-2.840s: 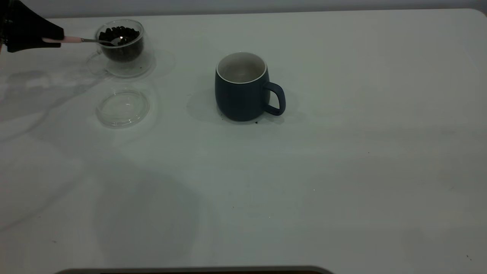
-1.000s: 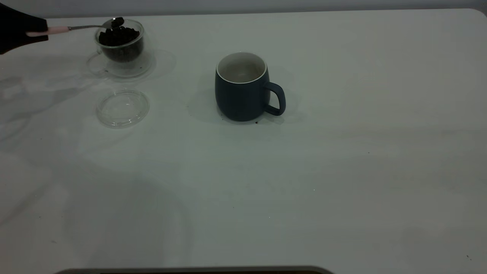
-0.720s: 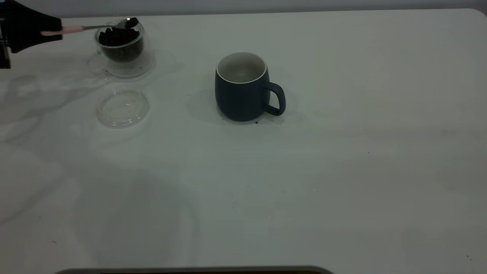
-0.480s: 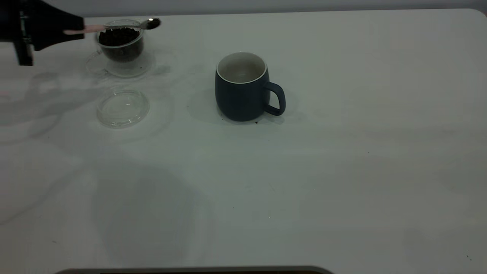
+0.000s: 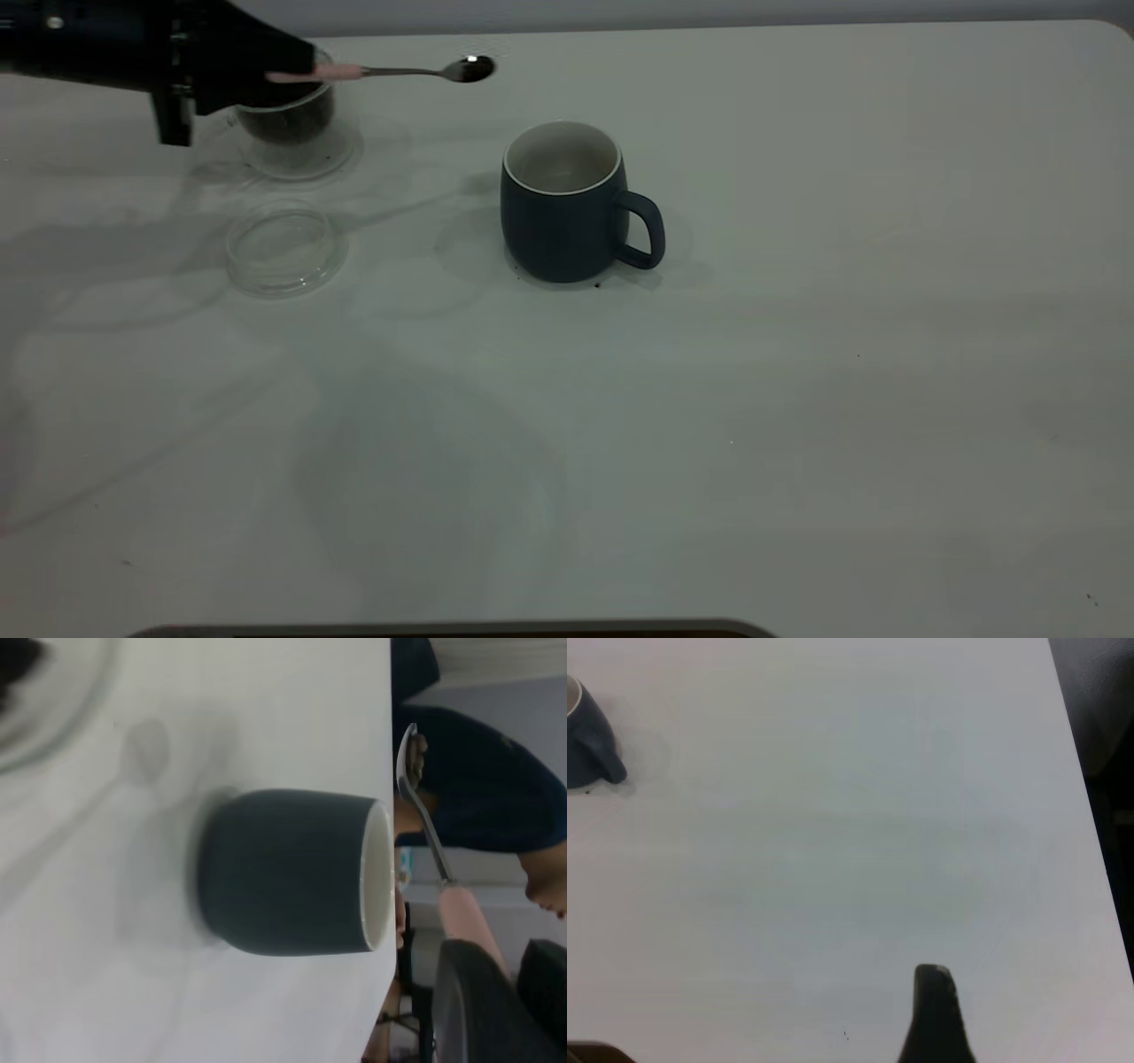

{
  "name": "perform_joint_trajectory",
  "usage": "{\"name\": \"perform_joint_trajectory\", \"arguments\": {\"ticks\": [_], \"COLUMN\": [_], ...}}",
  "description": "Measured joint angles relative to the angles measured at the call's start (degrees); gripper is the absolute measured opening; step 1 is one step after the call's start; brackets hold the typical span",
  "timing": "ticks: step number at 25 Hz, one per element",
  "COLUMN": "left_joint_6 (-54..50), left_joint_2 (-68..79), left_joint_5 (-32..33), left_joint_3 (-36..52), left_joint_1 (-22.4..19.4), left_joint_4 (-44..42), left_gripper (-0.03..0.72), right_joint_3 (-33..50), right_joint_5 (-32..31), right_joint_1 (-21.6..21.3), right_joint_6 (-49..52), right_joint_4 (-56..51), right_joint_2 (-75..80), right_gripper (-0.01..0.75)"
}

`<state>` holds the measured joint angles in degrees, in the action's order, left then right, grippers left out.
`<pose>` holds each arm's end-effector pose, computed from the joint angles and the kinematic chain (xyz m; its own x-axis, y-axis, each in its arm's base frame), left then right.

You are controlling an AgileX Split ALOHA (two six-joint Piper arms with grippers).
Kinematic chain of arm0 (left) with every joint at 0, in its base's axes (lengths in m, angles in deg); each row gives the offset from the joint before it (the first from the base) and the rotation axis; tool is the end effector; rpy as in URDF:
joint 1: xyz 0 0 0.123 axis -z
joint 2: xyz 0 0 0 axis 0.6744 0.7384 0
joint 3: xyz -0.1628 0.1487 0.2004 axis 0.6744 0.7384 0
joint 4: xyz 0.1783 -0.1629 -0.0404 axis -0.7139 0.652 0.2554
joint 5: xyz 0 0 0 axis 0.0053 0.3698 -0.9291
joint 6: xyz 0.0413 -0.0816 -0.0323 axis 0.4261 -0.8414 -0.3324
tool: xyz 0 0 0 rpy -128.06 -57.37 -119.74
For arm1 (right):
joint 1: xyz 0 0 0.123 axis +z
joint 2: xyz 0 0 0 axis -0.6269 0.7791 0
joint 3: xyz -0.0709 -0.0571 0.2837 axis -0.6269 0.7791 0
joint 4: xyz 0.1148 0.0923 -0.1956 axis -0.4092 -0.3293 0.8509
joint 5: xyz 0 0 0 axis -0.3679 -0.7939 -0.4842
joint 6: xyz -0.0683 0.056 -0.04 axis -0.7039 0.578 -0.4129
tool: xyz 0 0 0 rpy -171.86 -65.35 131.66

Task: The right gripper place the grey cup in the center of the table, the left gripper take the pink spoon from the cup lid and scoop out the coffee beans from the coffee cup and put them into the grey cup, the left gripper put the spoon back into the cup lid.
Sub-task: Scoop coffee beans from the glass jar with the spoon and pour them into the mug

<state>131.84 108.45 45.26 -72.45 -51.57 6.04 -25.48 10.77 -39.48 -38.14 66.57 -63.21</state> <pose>0.4531 -0.0151 0.0533 -0.9575 -0.2181 -0.1888 0.0714 0.4552 -0.8875 -0.0152 0.0010 0.2579 -0.5612 -0.0293 -0.8271 -0.0166 0.9996 -0.0241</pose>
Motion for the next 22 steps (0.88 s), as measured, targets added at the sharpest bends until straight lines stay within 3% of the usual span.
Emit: {"name": "perform_joint_trajectory", "arguments": {"ticks": [14,22], "left_joint_6": [1.24,8.98], "left_joint_2": [0.0,0.0], "left_joint_5": [0.0,0.0], "left_joint_3": [-0.05,-0.05], "left_joint_1": [4.79,5.11], "left_joint_4": [-1.73,-4.29], "left_gripper": [0.126,0.126], "right_joint_3": [0.0,0.0], "right_joint_5": [0.0,0.0], "right_joint_1": [0.0,0.0], "right_joint_6": [0.0,0.0], "right_joint_4": [0.0,0.0], "right_joint_2": [0.0,0.0], "right_gripper": [0.591,0.591]}}
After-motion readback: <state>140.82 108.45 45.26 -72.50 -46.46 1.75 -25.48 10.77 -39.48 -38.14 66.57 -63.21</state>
